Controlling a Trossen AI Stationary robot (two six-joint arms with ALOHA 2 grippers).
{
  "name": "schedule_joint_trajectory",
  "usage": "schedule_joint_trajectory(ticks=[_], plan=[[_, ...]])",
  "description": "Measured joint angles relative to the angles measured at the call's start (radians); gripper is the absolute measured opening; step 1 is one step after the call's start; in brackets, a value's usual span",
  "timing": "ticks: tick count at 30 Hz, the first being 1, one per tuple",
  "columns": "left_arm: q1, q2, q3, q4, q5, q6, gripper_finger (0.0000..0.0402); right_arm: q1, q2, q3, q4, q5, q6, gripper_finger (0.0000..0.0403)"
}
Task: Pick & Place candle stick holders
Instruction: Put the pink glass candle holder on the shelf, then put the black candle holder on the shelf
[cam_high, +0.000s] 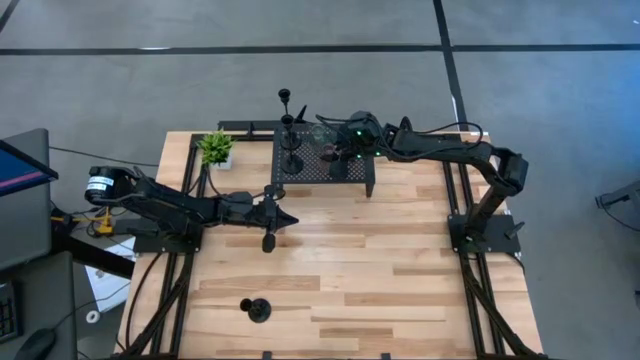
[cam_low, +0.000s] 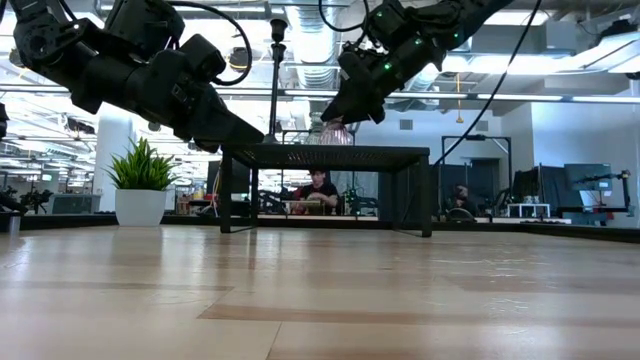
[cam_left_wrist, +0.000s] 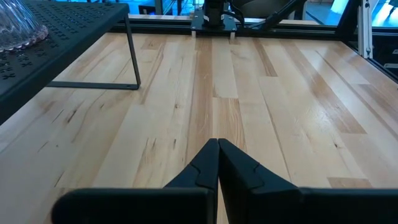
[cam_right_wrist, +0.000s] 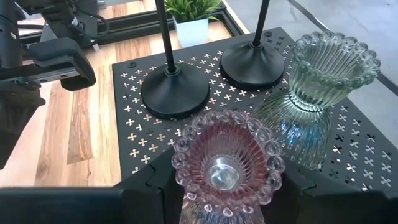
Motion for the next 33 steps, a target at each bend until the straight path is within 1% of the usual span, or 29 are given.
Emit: schedule_joint_trajectory(ticks=[6,10,17,21,24,27,30,33], plan=[[0.000,0.000,0.000,0.000,0.000,0.000,0.0008,0.005,0.000,0.000,0.003,0.000,0.000,0.0173],[0.000,0.000,0.000,0.000,0.000,0.000,0.0008,0.005,-0.015,0.000,-0.001,0.001,0.000,0.0193],[0.000,0.000,0.000,0.000,0.000,0.000,0.0008,0.005,-0.111,0.000,-0.037,0.001,-0.001,0.0232],[0.000,0.000,0.000,0.000,0.000,0.000,0.0008,0.005,-0.198,0.000,-0.099,0.001,-0.001,0.0236],[0.000,0.000,0.000,0.000,0.000,0.000,0.0008,0.014,-0.271,0.000,-0.166,0.001,0.000,0.0229],[0.000,0.000,0.000,0.000,0.000,0.000,0.0008,0.037,-0.338,0.000,-0.252,0.001,0.000,0.0208],[0.000,0.000,0.000,0.000,0.000,0.000,0.0008,0.071,-0.391,0.000,-0.352,0.001,0.000,0.0169],[0.000,0.000,0.000,0.000,0.000,0.000,0.0008,0.117,-0.426,0.000,-0.439,0.001,0.000,0.0116]])
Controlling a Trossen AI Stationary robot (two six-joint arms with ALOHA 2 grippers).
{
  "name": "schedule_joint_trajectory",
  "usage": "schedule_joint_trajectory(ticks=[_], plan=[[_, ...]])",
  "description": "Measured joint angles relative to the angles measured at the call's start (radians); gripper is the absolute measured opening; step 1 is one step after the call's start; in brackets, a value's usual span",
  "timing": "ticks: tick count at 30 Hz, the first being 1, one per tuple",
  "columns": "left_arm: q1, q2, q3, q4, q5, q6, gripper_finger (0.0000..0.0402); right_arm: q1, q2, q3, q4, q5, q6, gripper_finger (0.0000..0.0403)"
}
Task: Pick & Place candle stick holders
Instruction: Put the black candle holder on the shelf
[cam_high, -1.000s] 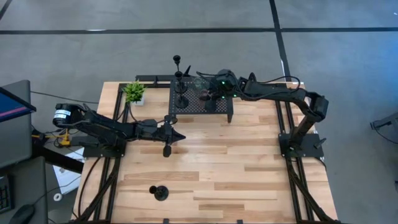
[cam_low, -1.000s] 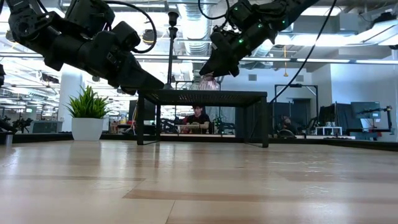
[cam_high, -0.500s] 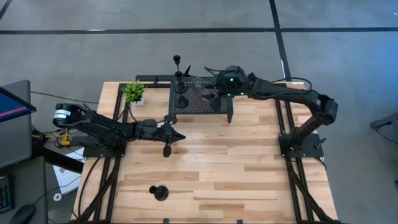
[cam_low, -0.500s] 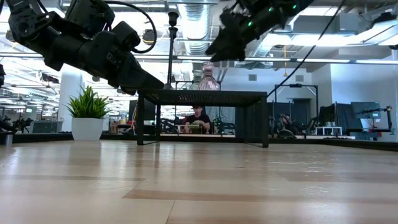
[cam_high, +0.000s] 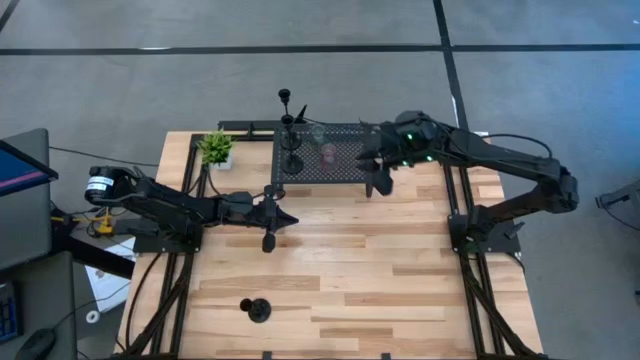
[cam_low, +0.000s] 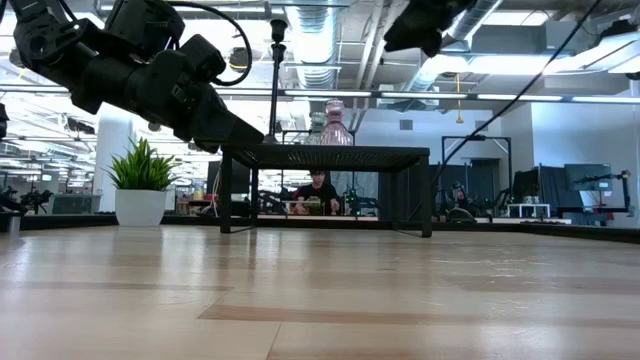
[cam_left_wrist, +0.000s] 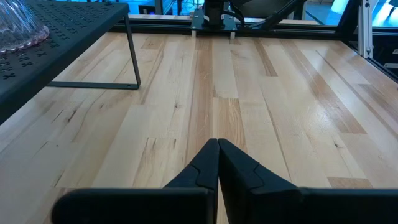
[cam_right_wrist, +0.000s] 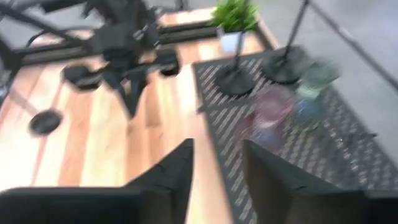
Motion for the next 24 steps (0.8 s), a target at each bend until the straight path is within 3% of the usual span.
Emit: schedule_joint_trajectory(ticks=[6,12,16,19,24], plan=[[0.000,-0.039,0.000,-0.014,0.000,0.000,0.0008,0.107,-0.019,0.000,-0.098,0.000,-0.001,0.0012],[-0.015,-0.161,0.001,-0.200,0.007,0.000,0.0008,0.217,-0.019,-0.051,-0.042,0.049,-0.001,0.0005],[-0.052,-0.269,0.000,-0.368,0.077,0.000,0.0008,0.272,-0.019,-0.092,-0.005,0.119,0.011,0.0004],[-0.104,-0.358,0.000,-0.446,0.127,0.000,0.0007,0.296,-0.018,-0.138,0.048,0.133,0.049,0.0002],[-0.230,-0.500,0.000,-0.618,0.118,0.000,0.0004,0.323,-0.016,-0.198,0.163,0.134,0.114,0.0002]])
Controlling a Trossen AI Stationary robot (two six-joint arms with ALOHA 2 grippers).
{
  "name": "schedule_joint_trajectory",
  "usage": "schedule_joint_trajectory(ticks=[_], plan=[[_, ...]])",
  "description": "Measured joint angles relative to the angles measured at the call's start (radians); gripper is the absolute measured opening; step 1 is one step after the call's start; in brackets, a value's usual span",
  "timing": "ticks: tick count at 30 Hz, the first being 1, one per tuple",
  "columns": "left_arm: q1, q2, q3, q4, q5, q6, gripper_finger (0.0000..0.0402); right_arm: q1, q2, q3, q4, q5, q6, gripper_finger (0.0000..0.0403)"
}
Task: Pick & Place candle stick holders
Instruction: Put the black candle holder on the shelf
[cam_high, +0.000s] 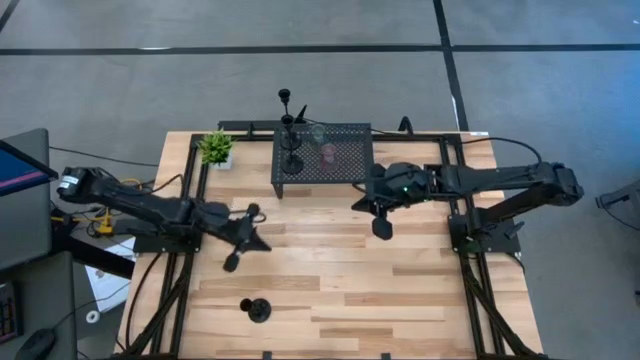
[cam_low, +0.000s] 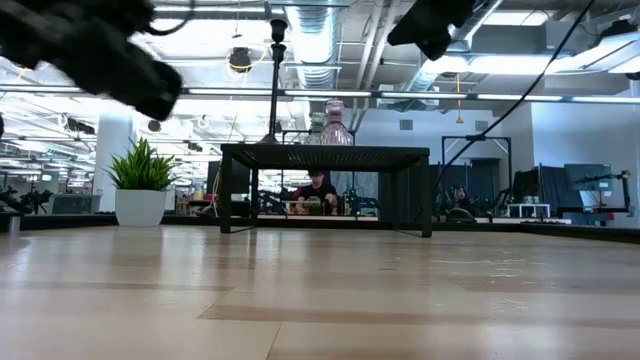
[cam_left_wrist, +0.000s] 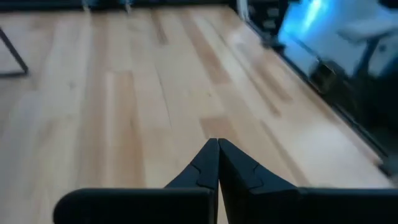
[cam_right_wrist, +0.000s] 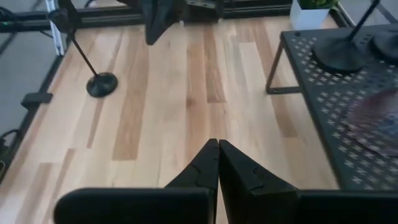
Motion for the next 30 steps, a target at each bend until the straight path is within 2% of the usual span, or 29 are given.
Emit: schedule_joint_trajectory(ticks=[6,9,14,20,25,30], plan=[[-0.181,-0.109,-0.002,-0.256,-0.196,-0.114,0.0004,0.034,0.000,-0.012,0.090,0.025,0.028,0.0001],[-0.280,-0.113,-0.031,-0.242,-0.233,-0.166,0.0003,0.056,0.000,-0.012,0.130,0.061,0.029,0.0001],[-0.437,-0.099,-0.128,-0.182,-0.354,-0.239,0.0003,0.095,0.000,-0.012,0.161,0.110,0.061,0.0001],[-0.593,-0.097,-0.208,0.055,-0.358,-0.205,0.0003,0.142,0.001,-0.012,0.206,0.140,0.119,0.0000],[-0.686,-0.097,-0.241,0.095,-0.355,-0.185,0.0004,0.179,0.001,-0.012,0.232,0.184,0.132,0.0000],[-0.698,-0.074,-0.246,0.117,-0.363,-0.178,0.0009,0.197,0.001,-0.012,0.260,0.187,0.134,0.0000]])
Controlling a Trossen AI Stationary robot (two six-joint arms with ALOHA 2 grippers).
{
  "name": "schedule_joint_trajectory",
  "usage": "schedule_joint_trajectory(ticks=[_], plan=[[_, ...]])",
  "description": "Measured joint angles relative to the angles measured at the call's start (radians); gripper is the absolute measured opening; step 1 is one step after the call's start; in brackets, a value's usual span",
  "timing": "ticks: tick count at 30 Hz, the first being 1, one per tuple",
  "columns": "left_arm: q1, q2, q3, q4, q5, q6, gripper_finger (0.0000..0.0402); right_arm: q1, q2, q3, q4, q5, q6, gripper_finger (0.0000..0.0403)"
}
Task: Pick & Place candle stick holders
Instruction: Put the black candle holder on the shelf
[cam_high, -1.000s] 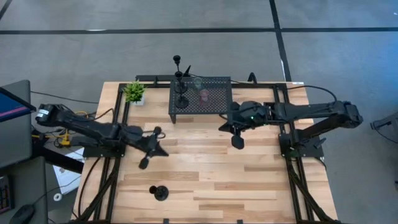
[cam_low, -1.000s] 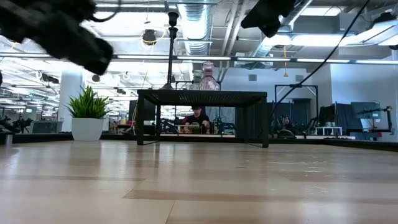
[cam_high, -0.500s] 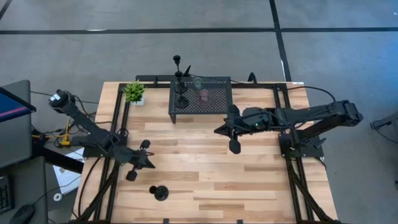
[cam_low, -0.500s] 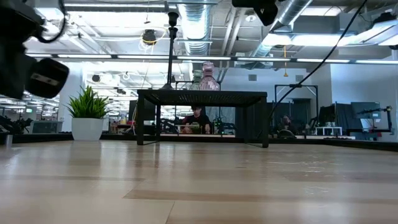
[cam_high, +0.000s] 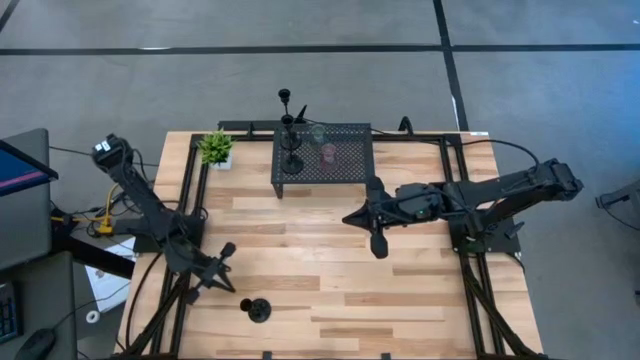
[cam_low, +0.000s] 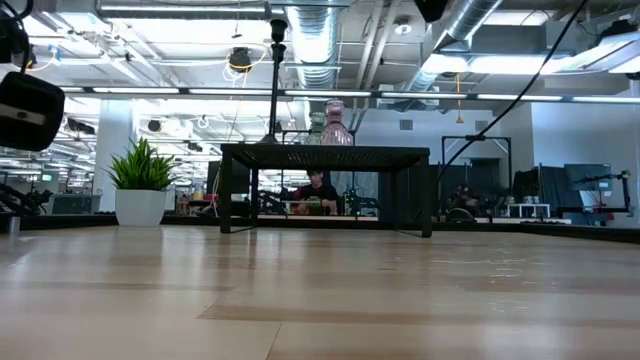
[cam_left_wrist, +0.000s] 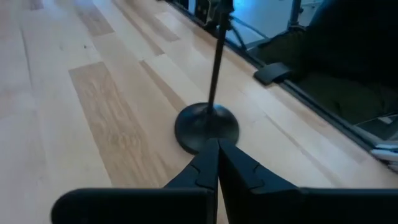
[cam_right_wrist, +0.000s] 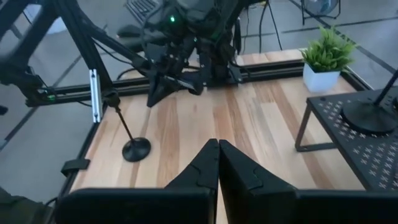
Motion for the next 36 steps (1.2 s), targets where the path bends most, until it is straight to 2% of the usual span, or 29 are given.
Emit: schedule_joint_trajectory(ticks=[11,16,29,36], plan=[[0.008,0.194,0.000,0.248,-0.025,0.095,0.0022,0.003,0.000,0.001,0.027,0.000,-0.003,0.0000],[0.016,0.288,0.000,0.279,-0.106,0.041,0.0054,0.003,0.000,0.001,0.027,0.000,-0.003,0.0000],[0.026,0.527,0.001,0.532,-0.090,-0.016,0.0151,0.003,0.000,0.001,0.026,0.000,-0.003,0.0000],[0.027,0.662,0.002,0.714,-0.061,-0.008,0.0178,0.003,0.000,0.001,0.026,0.000,-0.003,0.0000]])
